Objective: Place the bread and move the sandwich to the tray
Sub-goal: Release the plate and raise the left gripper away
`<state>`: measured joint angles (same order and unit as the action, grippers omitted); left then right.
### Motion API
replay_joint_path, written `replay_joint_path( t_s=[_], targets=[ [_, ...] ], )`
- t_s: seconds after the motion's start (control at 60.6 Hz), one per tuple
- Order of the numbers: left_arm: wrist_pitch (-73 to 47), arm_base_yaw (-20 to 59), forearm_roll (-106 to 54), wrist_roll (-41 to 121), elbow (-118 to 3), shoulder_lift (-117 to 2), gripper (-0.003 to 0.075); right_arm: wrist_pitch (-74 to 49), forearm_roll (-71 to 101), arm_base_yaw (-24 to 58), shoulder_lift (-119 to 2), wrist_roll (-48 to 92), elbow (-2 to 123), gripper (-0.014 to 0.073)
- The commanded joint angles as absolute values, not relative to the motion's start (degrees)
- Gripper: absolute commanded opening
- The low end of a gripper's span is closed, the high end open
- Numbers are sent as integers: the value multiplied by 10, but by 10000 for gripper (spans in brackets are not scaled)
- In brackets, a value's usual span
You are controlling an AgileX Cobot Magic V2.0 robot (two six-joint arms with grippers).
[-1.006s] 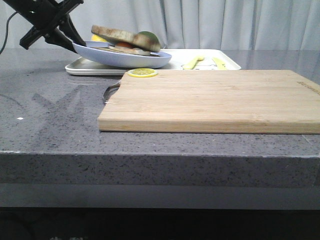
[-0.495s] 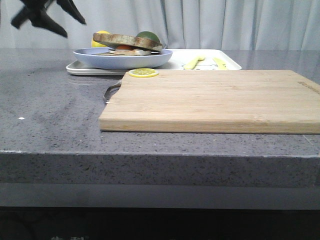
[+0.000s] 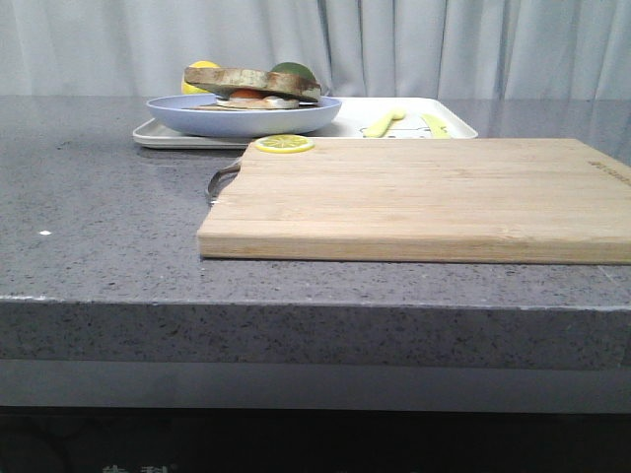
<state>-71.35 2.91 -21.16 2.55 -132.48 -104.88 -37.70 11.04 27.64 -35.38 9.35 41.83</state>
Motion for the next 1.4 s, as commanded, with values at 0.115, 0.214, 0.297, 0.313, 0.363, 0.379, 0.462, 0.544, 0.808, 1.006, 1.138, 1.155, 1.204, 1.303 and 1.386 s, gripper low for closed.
replay_joint_path(
  t_s=[0.115, 0.214, 0.297, 0.313, 0.363, 0.379, 0.462, 0.544, 0.808, 1.006, 1.138, 1.155, 1.204, 1.303, 1.386],
  targets=[
    [-660, 79, -219, 68, -1249, -920, 379, -331, 110, 276, -352, 94, 434, 381],
    [-626, 97, -218, 82, -1178, -864, 379, -331, 110, 276, -352, 94, 434, 381],
    [-594, 108, -218, 97, -1110, -816, 379, -331, 110, 276, -352, 94, 434, 381],
    [-587, 110, -218, 105, -1092, -804, 379, -331, 110, 276, -352, 94, 434, 381],
    [-565, 117, -218, 124, -1040, -771, 379, -331, 110, 276, -352, 94, 434, 381],
    [-558, 119, -218, 131, -1019, -759, 378, -331, 110, 276, -352, 94, 434, 381],
    [-524, 127, -218, 151, -922, -702, 379, -331, 110, 276, -352, 94, 434, 381],
    [-491, 130, -218, 172, -845, -658, 379, -331, 110, 276, -352, 94, 434, 381],
    [-414, 130, -218, 221, -620, -516, 379, -331, 110, 276, -352, 94, 434, 381],
    [-375, 130, -218, 241, -488, -398, 378, -331, 110, 276, -352, 94, 434, 381],
    [-371, 130, -218, 242, -434, -323, 379, -331, 110, 276, -352, 94, 434, 381],
    [-371, 130, -218, 242, -430, -315, 379, -331, 110, 276, -352, 94, 434, 381],
    [-371, 130, -218, 242, -415, -290, 379, -331, 110, 276, -352, 94, 434, 381],
    [-372, 130, -218, 242, -393, -248, 379, -331, 110, 276, -352, 94, 434, 381],
    [-372, 130, -218, 242, -382, -225, 378, -331, 110, 276, -352, 94, 434, 381]
  ],
)
